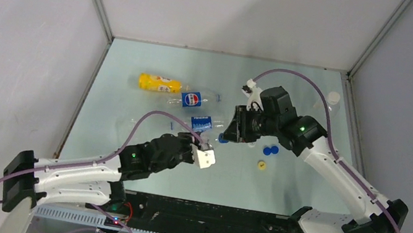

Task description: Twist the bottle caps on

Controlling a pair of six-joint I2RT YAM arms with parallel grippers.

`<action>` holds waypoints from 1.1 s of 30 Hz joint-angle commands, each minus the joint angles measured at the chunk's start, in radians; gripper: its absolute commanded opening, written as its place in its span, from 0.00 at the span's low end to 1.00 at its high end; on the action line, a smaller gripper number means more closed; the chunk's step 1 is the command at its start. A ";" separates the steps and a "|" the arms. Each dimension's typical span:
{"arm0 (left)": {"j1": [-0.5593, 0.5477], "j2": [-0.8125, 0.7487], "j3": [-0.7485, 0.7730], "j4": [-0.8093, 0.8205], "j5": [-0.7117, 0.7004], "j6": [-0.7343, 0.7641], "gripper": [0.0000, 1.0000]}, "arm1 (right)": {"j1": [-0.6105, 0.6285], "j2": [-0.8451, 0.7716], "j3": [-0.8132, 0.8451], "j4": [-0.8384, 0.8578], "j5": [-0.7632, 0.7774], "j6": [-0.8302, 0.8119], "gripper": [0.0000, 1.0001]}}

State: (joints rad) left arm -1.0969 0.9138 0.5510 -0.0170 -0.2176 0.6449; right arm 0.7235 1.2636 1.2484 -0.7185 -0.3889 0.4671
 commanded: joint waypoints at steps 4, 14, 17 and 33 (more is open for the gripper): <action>-0.034 -0.032 0.043 0.150 -0.090 -0.027 0.14 | -0.014 -0.101 -0.022 0.198 0.047 0.082 0.50; 0.135 -0.026 0.153 -0.165 0.413 -0.094 0.15 | 0.000 -0.282 -0.021 0.067 -0.101 -0.708 0.68; 0.180 -0.001 0.217 -0.252 0.552 -0.074 0.15 | 0.048 -0.317 -0.026 -0.015 -0.138 -0.958 0.69; 0.193 0.126 0.372 -0.443 0.789 0.011 0.16 | 0.208 -0.308 -0.029 -0.134 -0.106 -1.406 0.62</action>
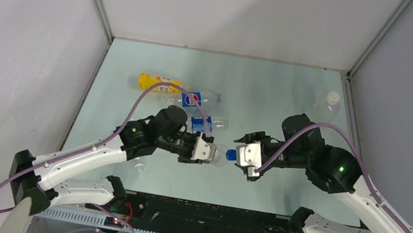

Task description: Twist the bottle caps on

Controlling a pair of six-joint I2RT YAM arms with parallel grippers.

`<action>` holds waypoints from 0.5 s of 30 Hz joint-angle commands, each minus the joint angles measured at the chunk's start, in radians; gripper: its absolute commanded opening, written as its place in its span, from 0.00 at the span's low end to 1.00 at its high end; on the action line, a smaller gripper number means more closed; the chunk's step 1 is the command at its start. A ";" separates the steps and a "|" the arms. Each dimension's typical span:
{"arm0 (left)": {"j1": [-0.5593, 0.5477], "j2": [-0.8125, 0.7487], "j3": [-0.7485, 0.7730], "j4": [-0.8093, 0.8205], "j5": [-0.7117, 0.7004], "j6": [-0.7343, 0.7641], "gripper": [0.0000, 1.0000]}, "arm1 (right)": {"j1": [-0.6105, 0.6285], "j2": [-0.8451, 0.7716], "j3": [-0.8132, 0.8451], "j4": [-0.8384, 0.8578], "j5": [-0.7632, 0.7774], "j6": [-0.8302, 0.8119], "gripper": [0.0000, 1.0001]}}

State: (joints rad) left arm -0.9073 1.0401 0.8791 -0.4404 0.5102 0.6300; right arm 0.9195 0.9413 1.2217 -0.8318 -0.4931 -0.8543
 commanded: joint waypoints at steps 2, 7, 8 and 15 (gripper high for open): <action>0.004 0.000 0.047 -0.018 0.066 0.026 0.16 | 0.017 0.023 -0.002 -0.027 -0.005 -0.087 0.60; 0.004 0.003 0.047 -0.014 0.068 0.025 0.16 | 0.031 0.036 -0.002 -0.039 -0.008 -0.092 0.54; 0.005 0.005 0.047 -0.014 0.069 0.024 0.16 | 0.034 0.037 -0.002 -0.041 -0.010 -0.092 0.53; 0.004 0.000 0.047 -0.002 0.070 0.021 0.16 | 0.054 0.059 -0.002 -0.077 -0.002 -0.088 0.48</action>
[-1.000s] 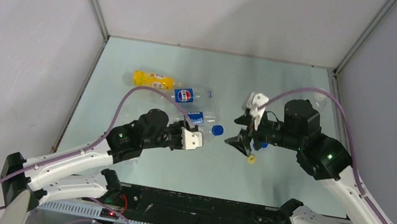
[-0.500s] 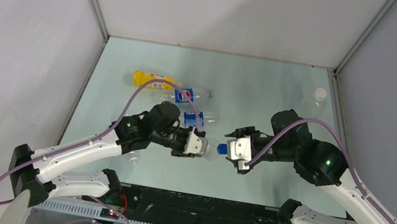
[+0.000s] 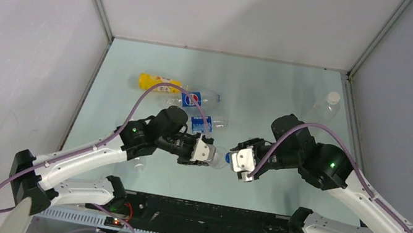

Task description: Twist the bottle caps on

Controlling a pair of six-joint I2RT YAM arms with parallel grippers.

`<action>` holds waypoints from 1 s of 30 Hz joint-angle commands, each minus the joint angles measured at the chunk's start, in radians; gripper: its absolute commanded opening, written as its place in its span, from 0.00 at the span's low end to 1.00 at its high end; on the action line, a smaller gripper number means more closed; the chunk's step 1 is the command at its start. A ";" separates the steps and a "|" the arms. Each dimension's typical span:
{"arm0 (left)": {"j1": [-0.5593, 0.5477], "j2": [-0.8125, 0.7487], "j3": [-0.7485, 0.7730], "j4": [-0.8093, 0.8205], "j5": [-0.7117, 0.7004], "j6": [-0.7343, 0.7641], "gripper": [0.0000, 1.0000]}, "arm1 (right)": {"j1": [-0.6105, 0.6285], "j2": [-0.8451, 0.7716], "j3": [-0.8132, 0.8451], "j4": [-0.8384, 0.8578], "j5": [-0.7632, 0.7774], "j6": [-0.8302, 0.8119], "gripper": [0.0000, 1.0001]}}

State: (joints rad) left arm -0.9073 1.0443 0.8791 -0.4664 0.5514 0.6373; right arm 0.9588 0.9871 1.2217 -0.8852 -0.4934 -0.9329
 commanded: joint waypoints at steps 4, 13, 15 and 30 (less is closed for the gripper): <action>0.005 -0.008 0.046 0.029 0.030 0.009 0.16 | 0.022 0.022 -0.002 -0.032 0.005 0.003 0.44; 0.004 -0.049 0.005 0.137 -0.035 -0.037 0.16 | 0.028 0.063 -0.002 0.114 0.111 0.329 0.24; 0.001 -0.082 -0.042 0.229 -0.095 -0.057 0.16 | 0.024 0.082 -0.002 0.171 0.190 0.426 0.15; -0.169 -0.195 -0.269 0.576 -0.629 0.094 0.19 | -0.241 0.143 0.022 0.290 0.332 1.673 0.12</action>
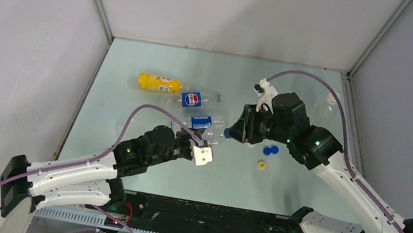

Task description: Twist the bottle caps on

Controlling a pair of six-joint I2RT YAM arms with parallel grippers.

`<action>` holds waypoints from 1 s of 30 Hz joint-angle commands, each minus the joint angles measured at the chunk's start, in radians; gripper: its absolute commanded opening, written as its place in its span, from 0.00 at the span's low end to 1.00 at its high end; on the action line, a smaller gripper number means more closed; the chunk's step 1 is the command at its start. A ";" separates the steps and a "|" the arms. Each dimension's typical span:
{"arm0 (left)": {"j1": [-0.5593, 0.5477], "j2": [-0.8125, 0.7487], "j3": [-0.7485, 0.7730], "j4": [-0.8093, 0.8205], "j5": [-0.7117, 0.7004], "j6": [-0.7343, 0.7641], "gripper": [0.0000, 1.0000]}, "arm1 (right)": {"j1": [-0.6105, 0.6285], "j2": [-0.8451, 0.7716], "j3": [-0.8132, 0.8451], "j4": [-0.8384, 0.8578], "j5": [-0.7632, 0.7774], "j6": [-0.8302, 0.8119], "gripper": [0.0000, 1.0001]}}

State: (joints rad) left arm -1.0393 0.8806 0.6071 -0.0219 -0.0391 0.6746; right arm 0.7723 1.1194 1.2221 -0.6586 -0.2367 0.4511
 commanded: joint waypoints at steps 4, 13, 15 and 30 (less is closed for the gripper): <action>-0.032 -0.016 0.011 0.086 -0.054 0.027 0.17 | -0.052 -0.028 0.022 0.112 0.048 0.161 0.37; 0.120 0.027 0.108 -0.155 0.301 -0.067 0.16 | -0.047 -0.153 0.022 0.095 -0.188 -0.546 0.59; 0.142 0.040 0.136 -0.203 0.392 -0.067 0.16 | -0.039 -0.172 0.020 0.030 -0.324 -0.746 0.58; 0.176 0.139 0.285 -0.375 0.672 -0.052 0.16 | 0.116 -0.176 -0.007 -0.206 -0.315 -1.383 0.58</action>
State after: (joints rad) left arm -0.8696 1.0180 0.8516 -0.3729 0.5533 0.6277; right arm 0.8619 0.9272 1.2179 -0.8185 -0.5541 -0.7940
